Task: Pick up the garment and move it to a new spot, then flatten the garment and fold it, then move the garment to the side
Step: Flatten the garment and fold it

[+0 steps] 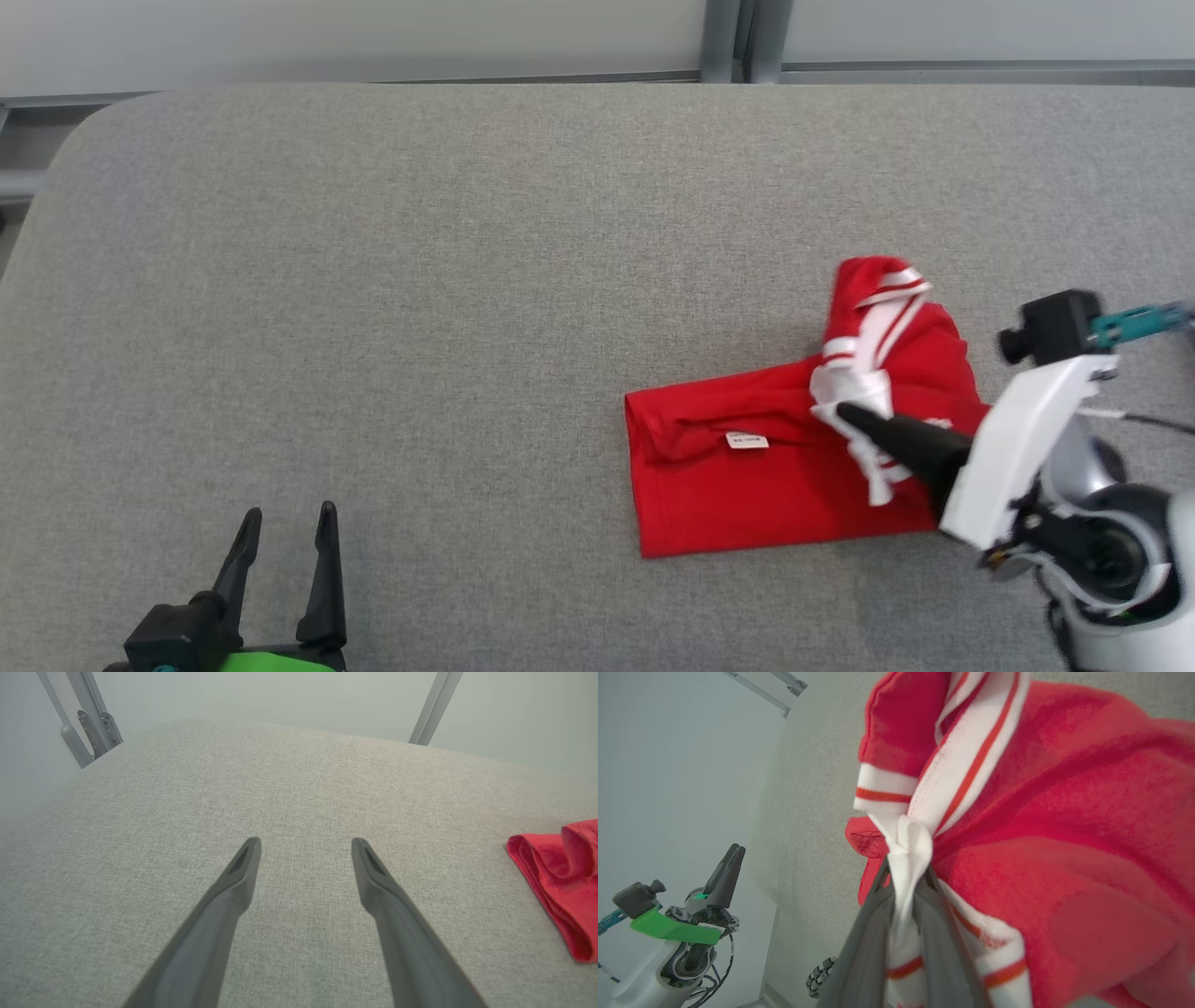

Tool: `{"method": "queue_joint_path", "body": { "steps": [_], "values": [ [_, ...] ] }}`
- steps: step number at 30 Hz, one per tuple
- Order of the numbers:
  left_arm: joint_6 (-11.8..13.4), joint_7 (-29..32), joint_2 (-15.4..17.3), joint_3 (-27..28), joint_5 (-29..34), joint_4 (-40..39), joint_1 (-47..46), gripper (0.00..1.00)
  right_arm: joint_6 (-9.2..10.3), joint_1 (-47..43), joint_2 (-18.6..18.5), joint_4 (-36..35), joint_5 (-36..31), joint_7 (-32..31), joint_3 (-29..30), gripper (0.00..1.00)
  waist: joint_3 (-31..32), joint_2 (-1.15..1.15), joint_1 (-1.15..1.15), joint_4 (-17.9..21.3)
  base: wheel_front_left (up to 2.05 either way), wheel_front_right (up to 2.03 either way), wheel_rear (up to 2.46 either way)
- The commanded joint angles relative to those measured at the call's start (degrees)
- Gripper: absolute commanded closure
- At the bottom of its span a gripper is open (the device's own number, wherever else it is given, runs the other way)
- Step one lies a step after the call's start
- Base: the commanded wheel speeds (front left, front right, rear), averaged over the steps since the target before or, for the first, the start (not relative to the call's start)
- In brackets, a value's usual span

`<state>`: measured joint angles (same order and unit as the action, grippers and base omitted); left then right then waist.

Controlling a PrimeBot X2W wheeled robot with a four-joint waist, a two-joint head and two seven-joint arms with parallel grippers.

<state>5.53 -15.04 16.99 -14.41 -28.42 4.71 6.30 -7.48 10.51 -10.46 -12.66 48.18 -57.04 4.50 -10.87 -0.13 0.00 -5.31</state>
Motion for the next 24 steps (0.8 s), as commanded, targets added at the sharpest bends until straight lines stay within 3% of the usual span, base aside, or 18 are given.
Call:
{"method": "queue_joint_path", "body": {
  "steps": [1, 8, 16, 17, 19, 24],
  "values": [
    [-0.7, -0.2, -0.7, 0.4, 1.0, 0.5, -1.4, 0.00, -0.02, -1.4, 1.8, 0.9, -2.3, 2.9, -4.3, 1.00, 0.0, 0.13, 0.00, -0.6, 0.00, 0.00, 0.00],
    [-3.8, -0.2, -2.8, 1.0, 3.1, 1.9, -2.6, 0.00, -0.03, -2.8, 5.2, 8.5, -8.9, 14.3, -15.2, 1.00, 0.0, 0.13, 0.00, -2.1, 0.00, 0.00, 0.00],
    [-5.9, -0.2, -5.3, 2.9, 5.1, 3.3, -1.9, 0.00, -0.03, -0.3, 6.1, 13.9, -11.7, 19.3, -20.8, 0.97, 0.0, 0.13, 0.00, -1.8, 0.00, 0.00, 0.00],
    [-6.1, -0.2, -5.6, 3.0, 5.2, 3.5, -1.8, 0.00, -0.02, 0.0, 6.2, 14.5, -12.0, 19.7, -21.2, 0.76, 0.1, 0.13, 0.00, -1.8, 0.00, 0.00, 0.00],
    [-6.6, -0.2, -6.2, 3.2, 5.8, 3.9, -1.8, 0.00, -0.02, 0.7, 6.3, 15.5, -12.8, 20.2, -22.0, 0.00, 0.2, 0.13, 0.00, -1.7, 0.00, 0.00, 0.00],
    [-7.5, -0.2, -7.0, 4.3, 6.5, 4.7, -1.8, 0.00, -0.02, 1.7, 6.7, 14.1, -12.3, 20.7, -24.2, 0.00, 0.5, 0.13, 0.00, -1.2, 0.00, 0.00, 0.00]
  ]
}}
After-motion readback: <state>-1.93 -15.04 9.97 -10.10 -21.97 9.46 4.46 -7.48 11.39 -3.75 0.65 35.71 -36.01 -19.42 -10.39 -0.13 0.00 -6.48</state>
